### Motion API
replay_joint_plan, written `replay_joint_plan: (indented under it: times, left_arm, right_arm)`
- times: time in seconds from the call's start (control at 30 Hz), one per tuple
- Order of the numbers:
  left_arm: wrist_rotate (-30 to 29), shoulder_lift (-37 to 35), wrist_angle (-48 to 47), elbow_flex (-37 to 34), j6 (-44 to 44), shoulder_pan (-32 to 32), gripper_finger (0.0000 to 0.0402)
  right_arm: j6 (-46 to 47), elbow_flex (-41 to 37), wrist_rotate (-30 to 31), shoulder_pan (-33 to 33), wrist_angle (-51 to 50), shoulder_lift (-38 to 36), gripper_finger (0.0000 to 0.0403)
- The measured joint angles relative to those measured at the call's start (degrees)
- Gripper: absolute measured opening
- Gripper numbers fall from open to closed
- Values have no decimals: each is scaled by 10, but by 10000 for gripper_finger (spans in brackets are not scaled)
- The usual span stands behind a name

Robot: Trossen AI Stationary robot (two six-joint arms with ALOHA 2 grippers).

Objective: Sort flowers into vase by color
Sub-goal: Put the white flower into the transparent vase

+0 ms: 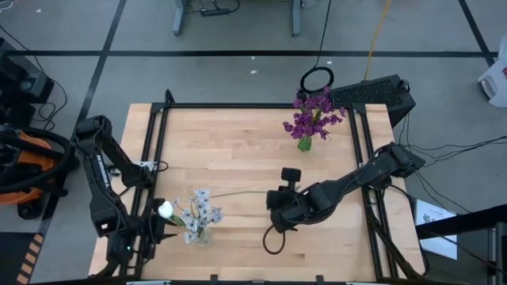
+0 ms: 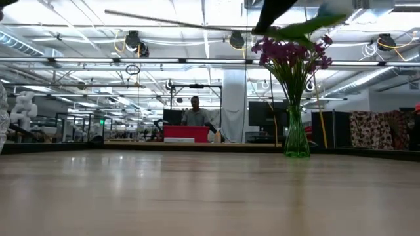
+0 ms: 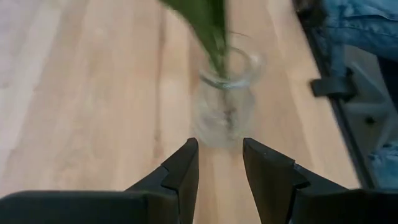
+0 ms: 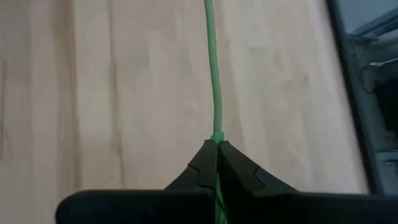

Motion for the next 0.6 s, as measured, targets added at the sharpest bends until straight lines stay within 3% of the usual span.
replay_joint_plan:
  times: [0.4,0.6]
  left_arm:
    - [-73,-79,-102,0,-11,33,132]
    - [-85,-122,-134,0,-10,43,132]
  right_arm:
    - [-15,113,19,-36,-105,0,0]
    - [-46,136,19,-51,-110,0,0]
